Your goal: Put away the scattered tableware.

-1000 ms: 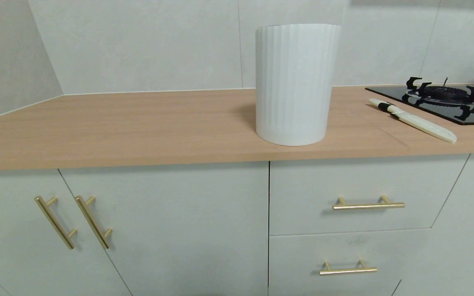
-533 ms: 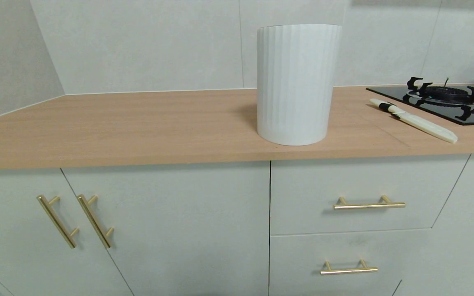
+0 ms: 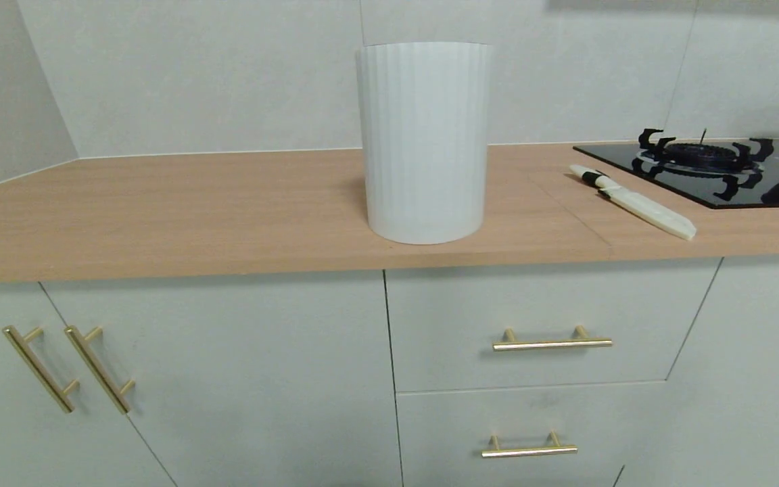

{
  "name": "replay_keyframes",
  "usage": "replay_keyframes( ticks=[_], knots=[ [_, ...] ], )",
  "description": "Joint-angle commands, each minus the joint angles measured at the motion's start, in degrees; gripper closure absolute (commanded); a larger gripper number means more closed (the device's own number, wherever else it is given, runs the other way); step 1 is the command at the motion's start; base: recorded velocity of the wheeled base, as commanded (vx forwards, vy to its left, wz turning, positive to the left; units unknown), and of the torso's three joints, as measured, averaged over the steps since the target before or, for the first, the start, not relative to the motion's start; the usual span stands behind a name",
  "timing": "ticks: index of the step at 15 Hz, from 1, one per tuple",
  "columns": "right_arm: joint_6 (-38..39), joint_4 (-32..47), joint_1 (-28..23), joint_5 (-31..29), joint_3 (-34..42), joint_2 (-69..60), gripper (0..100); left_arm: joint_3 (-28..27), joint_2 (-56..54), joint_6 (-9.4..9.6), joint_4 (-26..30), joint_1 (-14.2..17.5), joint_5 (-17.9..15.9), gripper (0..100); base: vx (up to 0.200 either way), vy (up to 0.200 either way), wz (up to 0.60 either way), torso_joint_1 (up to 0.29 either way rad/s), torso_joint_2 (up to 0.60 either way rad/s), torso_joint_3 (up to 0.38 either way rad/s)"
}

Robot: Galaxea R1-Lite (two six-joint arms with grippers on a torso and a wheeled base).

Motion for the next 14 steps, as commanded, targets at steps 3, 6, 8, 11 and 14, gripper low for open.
replay_keyframes(
  ticks=[3,6,8,11,14],
  knots=[
    [-0.1,0.0,0.0,0.0,0.0,0.1,0,0.0,0.0,-0.02,0.0,0.0,0.0,0,0.000,-0.133,0.00,0.005,0.00,0.002],
    [-0.2,0.0,0.0,0.0,0.0,0.1,0,0.0,0.0,-0.02,0.0,0.0,0.1,0,0.000,0.000,0.00,0.000,0.00,0.000],
    [-0.2,0.0,0.0,0.0,0.0,0.1,0,0.0,0.0,-0.02,0.0,0.0,0.0,0,0.000,0.000,0.00,0.000,0.00,0.000],
    [-0.1,0.0,0.0,0.0,0.0,0.1,0,0.0,0.0,-0.02,0.0,0.0,0.0,0,0.000,0.000,0.00,0.000,0.00,0.000],
    [-0.2,0.0,0.0,0.1,0.0,0.1,0,0.0,0.0,-0.02,0.0,0.0,0.1,0,0.000,0.000,0.00,0.000,0.00,0.000]
  ],
)
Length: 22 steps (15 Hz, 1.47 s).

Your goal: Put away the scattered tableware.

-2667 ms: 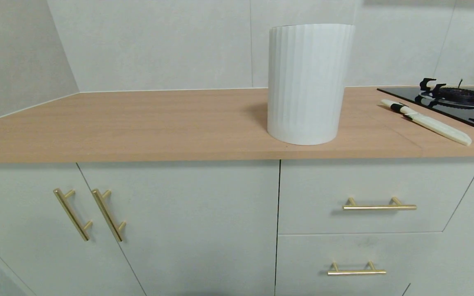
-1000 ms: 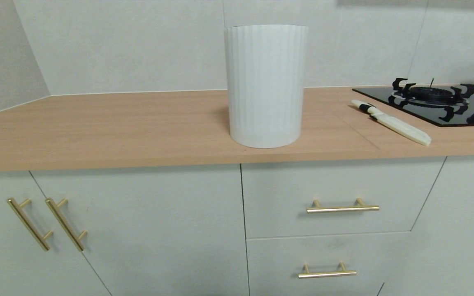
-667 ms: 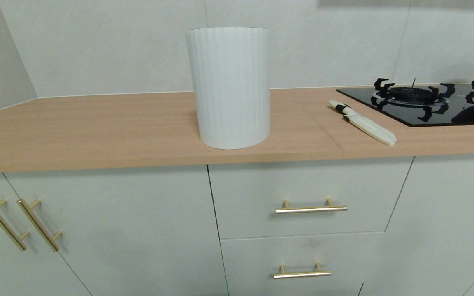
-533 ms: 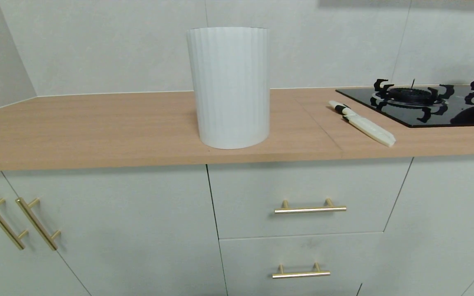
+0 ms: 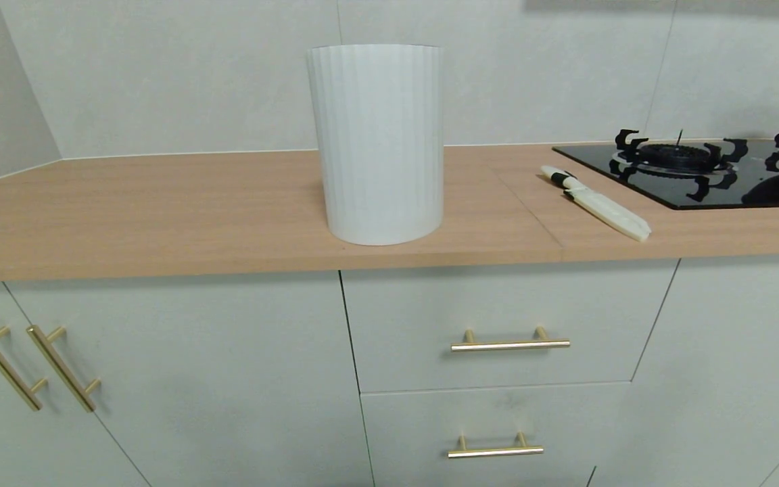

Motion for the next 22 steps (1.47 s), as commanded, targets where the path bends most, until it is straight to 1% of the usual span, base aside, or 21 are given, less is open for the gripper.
replay_keyframes(
  ticks=[1,11,15,22],
  knots=[
    [0.0,0.0,0.0,0.0,0.0,0.1,0,0.0,0.0,-0.02,0.0,0.0,0.0,0,0.000,0.000,0.00,0.000,0.00,0.000],
    [-0.2,0.0,0.0,0.1,0.0,0.1,0,0.0,0.0,-0.02,0.0,0.0,0.0,0,0.000,0.000,0.00,0.000,0.00,0.000],
    [-0.2,0.0,0.0,0.1,0.0,0.1,0,0.0,0.0,-0.02,0.0,0.0,0.0,0,0.000,0.000,0.00,0.083,-0.24,-0.256],
    [-0.2,0.0,0.0,0.1,0.0,0.1,0,0.0,0.0,-0.02,0.0,0.0,0.0,0,0.000,0.000,0.00,0.154,-0.50,-0.304]
  ],
)
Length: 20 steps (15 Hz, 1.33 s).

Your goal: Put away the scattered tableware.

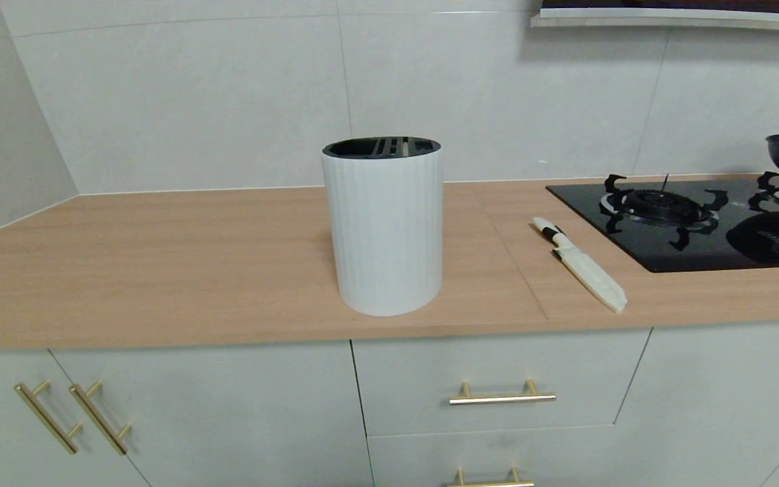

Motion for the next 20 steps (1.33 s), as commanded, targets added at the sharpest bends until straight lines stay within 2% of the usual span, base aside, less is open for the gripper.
replay_keyframes(
  ticks=[1,3,6,20],
  knots=[
    [0.0,0.0,0.0,0.0,0.0,0.1,0,0.0,0.0,-0.04,0.0,0.0,0.0,0,0.000,0.000,0.00,0.173,-0.47,-0.281],
    [0.0,0.0,0.0,0.0,0.0,0.1,0,0.0,0.0,-0.04,0.0,0.0,0.1,0,0.000,0.000,0.00,0.186,-0.48,-0.288],
    [0.0,0.0,0.0,0.0,0.0,0.1,0,0.0,0.0,-0.13,0.0,0.0,0.1,0,0.000,0.200,0.00,0.199,-0.49,-0.290],
    [0.0,0.0,0.0,-0.1,0.0,0.1,0,0.0,0.0,-0.13,0.0,0.0,0.0,0,0.000,0.000,0.00,0.243,-0.53,-0.296]
  ],
)
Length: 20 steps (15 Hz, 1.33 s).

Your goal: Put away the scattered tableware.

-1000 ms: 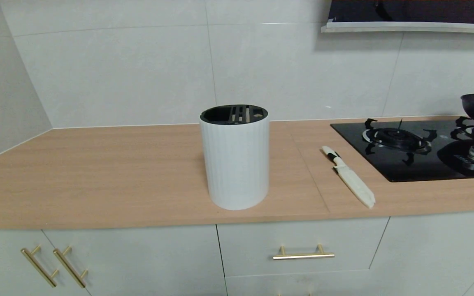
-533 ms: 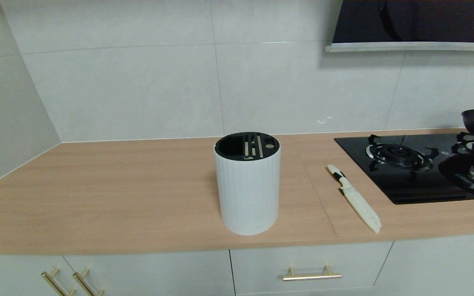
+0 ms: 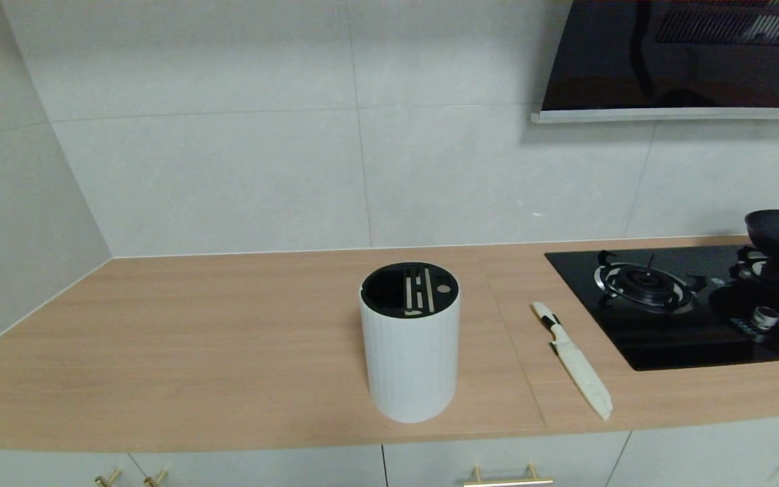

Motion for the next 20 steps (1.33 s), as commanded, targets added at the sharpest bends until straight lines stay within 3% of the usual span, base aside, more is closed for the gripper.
replay_keyframes(
  ticks=[1,9,20],
  knots=[
    [0.0,0.0,0.0,0.1,0.0,0.1,0,0.0,0.0,-0.06,0.0,0.0,0.0,0,0.000,0.000,0.00,0.286,-0.60,-0.315],
    [0.0,0.0,0.0,0.0,0.0,0.1,0,0.0,0.0,-0.06,0.0,0.0,0.1,0,0.000,0.000,0.00,0.219,-0.44,-0.236],
    [-1.1,-0.4,0.0,-0.1,-0.2,0.1,0,0.0,0.0,0.03,0.0,0.0,0.0,0,0.000,0.000,0.00,0.008,-0.01,-0.007]
  ],
)
